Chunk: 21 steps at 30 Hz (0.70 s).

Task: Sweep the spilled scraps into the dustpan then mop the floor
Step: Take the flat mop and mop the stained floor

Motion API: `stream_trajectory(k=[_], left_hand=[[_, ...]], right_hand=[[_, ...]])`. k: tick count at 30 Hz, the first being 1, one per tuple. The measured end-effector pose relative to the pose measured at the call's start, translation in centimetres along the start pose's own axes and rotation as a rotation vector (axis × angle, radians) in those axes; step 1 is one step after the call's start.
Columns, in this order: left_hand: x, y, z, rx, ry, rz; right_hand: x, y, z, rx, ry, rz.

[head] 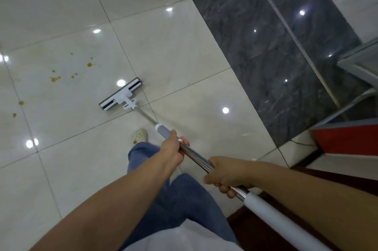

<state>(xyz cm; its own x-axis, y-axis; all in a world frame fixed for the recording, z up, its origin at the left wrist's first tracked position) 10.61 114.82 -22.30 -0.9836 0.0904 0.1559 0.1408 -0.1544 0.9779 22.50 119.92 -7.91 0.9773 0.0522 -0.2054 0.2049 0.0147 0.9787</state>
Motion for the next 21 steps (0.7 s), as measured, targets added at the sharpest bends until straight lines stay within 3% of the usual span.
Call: stream_trajectory(k=[10, 21], left_hand=[[11.3, -1.1, -2.0, -0.009, 0.031, 0.051], [42.7, -8.4, -5.0, -0.002, 0.123, 0.090]], right_hand=[[-11.1, -3.2, 0.1, 0.015, -0.037, -0.042], [-40.8, -14.2, -2.5, 0.040, -0.114, -0.152]])
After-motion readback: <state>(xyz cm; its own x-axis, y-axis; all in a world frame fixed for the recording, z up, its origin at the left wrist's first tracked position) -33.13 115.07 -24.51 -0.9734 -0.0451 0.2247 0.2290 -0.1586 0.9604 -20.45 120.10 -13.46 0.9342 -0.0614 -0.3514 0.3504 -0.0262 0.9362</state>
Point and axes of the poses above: each hand's wrist, its own y-axis away from the middle knuckle, its own z-axis out of the palm, x = y × z, the point moved 2 cm from there along -y, towards the middle knuckle, and after that the axes turned 5 degrees about y, right-handed, at the moved point
